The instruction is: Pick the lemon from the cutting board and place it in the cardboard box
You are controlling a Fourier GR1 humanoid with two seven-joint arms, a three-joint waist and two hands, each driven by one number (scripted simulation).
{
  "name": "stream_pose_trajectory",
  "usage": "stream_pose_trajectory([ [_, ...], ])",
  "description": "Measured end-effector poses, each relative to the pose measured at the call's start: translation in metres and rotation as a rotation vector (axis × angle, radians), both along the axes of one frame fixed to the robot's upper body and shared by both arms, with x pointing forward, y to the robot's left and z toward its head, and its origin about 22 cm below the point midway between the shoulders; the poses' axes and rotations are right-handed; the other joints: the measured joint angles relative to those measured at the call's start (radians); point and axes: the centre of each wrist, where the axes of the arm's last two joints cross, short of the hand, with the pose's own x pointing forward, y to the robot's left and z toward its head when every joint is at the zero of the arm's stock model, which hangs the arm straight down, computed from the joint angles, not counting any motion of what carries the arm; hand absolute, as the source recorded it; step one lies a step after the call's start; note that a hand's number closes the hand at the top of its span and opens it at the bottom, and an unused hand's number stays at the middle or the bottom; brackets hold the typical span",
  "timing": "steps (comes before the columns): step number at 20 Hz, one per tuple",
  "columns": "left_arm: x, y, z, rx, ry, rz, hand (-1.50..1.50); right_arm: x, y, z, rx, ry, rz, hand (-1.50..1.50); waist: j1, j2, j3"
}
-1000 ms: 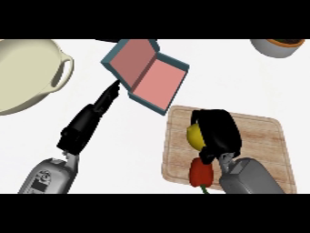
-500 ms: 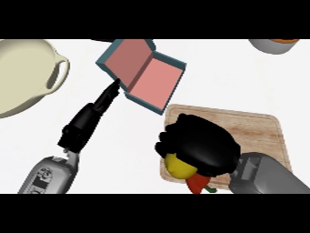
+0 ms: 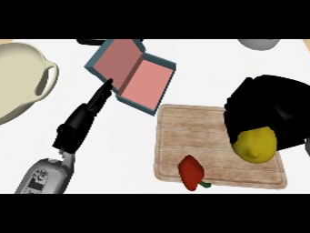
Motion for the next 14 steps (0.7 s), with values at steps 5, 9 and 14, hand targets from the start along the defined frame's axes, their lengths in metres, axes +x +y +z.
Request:
stream_pose_trajectory([
  [5,-0.002,0.005,0.001,0.0,0.002,0.003,0.0,0.012,-0.019,0.035,0.085,0.07,-0.053,1.5,-0.003,-0.002,-0.001],
  [9,0.001,0.009,-0.004,0.002,-0.009,0.006,0.0,0.03,-0.007,0.051,0.114,0.1,-0.091,1.5,-0.001,-0.002,-0.001],
  [14,-0.001,0.012,-0.008,0.0,0.001,0.0,0.0,0.049,0.012,0.065,0.127,0.118,-0.124,1.5,0.002,-0.002,-0.001],
])
